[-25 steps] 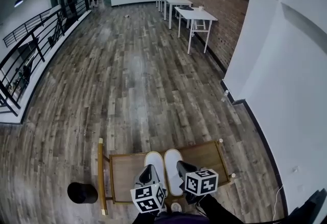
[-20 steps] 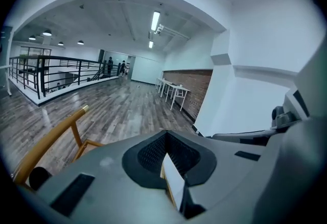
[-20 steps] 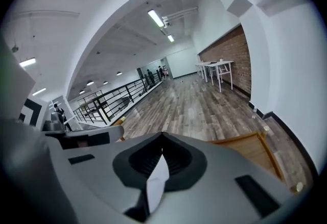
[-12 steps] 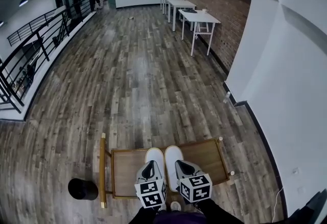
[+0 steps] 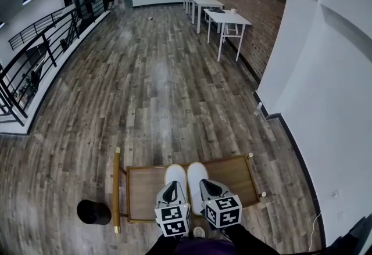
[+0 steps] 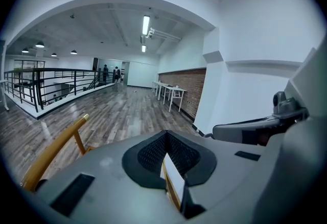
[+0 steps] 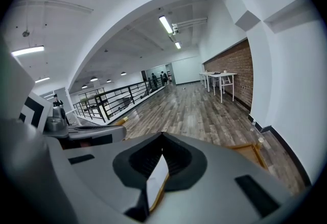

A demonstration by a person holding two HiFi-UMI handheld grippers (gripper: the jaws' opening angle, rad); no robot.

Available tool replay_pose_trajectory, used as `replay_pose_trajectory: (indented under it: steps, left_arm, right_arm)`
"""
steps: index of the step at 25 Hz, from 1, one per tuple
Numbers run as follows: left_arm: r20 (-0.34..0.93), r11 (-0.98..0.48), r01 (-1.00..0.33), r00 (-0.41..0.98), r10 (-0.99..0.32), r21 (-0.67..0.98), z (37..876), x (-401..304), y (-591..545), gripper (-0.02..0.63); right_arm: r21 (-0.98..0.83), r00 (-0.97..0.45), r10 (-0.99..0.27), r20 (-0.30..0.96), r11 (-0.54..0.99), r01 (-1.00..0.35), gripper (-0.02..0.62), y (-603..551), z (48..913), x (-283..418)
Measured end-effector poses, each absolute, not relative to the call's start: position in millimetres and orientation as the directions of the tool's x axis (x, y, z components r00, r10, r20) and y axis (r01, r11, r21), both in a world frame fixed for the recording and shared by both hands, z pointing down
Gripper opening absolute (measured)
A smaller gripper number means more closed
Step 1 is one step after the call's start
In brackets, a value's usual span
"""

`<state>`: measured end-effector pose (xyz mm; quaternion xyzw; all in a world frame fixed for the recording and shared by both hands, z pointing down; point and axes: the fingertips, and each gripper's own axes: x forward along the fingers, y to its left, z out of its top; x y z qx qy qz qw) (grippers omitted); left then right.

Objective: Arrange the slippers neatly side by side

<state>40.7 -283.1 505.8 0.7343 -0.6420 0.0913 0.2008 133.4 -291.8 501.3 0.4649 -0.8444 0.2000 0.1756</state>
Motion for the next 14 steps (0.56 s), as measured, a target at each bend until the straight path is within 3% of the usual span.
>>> replay_pose_trajectory:
  steps: [14]
  left_arm:
    - [0.392, -0.106, -0.982, 0.161, -0.906, 0.159, 505.0, 40.8, -284.7, 0.0]
  right_arm:
    - [-0.177, -0.512, -0.71, 0.483, 0.493, -0.852, -0.002, -294.6, 502.2, 128.6]
